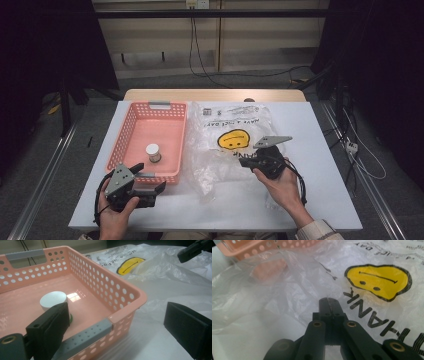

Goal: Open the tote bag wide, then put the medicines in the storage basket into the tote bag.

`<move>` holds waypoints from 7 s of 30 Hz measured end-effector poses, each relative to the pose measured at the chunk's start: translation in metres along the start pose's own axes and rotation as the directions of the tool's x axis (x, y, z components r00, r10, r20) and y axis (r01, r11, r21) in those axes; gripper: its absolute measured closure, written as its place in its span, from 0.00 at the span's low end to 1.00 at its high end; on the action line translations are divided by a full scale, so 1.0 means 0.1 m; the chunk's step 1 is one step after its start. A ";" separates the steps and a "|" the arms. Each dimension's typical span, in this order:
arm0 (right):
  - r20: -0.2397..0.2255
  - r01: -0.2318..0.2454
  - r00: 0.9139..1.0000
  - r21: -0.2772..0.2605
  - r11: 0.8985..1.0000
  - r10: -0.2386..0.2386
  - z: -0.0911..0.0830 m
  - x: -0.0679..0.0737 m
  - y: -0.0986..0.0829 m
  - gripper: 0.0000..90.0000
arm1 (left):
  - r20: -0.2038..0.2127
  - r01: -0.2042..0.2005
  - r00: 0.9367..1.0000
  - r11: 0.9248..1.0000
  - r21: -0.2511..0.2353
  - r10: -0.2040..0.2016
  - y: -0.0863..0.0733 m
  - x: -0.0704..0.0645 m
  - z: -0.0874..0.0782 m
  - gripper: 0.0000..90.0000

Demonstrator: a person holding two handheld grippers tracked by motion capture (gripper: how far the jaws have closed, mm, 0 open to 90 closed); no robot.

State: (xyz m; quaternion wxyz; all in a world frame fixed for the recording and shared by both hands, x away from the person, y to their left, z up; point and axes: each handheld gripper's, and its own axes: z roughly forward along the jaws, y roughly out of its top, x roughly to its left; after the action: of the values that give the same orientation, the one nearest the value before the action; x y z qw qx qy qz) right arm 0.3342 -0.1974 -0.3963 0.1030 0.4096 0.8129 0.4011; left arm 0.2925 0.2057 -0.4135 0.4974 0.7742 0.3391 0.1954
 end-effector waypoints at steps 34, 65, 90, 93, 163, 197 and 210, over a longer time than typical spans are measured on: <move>-0.054 -0.004 0.999 -0.247 0.969 -0.010 -0.35 -0.12 0.45 1.00 | -0.005 0.001 1.000 1.000 -0.002 -0.001 0.00 0.01 0.00 0.07; -0.053 -0.011 0.999 -0.341 0.940 -0.007 -0.46 -0.24 0.58 1.00 | -0.011 0.040 0.999 0.999 -0.017 -0.040 -0.02 0.09 -0.05 0.07; -0.087 -0.011 0.996 -0.298 0.955 -0.015 -0.36 -0.22 0.53 1.00 | -0.021 0.050 0.999 0.993 0.110 -0.048 0.27 0.34 0.06 0.09; -0.084 -0.005 0.996 -0.294 0.956 -0.021 -0.36 -0.22 0.52 1.00 | -0.012 0.028 1.000 0.989 0.143 -0.027 0.32 0.41 0.11 0.09; -0.084 -0.010 0.996 -0.274 0.962 -0.014 -0.33 -0.24 0.50 1.00 | 0.014 -0.032 0.999 0.862 0.506 0.029 0.75 0.91 0.90 0.57; -0.079 -0.006 0.997 -0.276 0.961 -0.016 -0.34 -0.25 0.50 1.00 | 0.090 -0.024 0.996 0.981 0.193 0.007 0.93 0.50 0.46 0.57; -0.076 0.000 0.997 -0.275 0.961 -0.021 -0.34 -0.24 0.50 1.00 | 0.122 -0.054 0.992 0.993 0.101 0.041 1.09 0.26 0.32 0.57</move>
State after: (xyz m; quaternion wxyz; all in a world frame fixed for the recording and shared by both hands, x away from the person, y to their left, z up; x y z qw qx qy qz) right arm 0.3619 -0.2179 -0.3415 0.1292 0.3712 0.7549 0.5251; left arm 0.3669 0.1742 -0.3292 0.4709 0.8174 0.2998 0.1424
